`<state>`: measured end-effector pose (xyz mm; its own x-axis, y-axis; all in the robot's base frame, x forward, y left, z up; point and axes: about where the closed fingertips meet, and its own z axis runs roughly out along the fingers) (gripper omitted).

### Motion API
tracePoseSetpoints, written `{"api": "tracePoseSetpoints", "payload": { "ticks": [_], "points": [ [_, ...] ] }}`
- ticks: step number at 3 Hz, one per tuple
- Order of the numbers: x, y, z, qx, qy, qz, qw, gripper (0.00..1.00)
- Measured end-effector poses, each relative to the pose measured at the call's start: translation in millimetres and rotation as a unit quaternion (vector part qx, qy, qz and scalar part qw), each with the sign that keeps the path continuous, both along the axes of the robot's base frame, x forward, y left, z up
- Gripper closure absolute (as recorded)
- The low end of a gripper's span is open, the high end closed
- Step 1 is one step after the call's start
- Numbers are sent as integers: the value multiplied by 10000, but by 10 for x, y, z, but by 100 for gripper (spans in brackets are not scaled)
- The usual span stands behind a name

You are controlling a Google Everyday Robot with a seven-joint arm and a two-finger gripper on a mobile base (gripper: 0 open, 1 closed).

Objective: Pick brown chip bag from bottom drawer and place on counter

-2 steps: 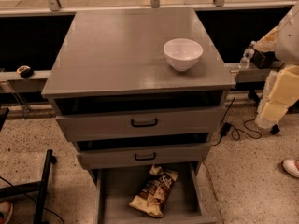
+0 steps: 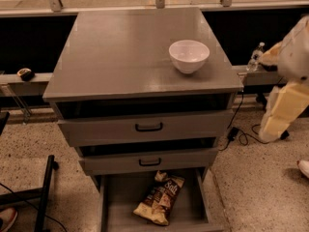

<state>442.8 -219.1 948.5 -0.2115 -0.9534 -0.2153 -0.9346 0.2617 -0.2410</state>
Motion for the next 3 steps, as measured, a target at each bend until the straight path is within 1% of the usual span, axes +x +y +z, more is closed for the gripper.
{"api": "tracePoseSetpoints", "payload": {
  "ticks": [1,2,3],
  "points": [
    [-35,-226,-1125,480,434,25,9979,0],
    [-103,-412,-2003,876,862,230,9922,0],
    [-97,-407,-2110,905,925,355,9910,0]
  ]
}}
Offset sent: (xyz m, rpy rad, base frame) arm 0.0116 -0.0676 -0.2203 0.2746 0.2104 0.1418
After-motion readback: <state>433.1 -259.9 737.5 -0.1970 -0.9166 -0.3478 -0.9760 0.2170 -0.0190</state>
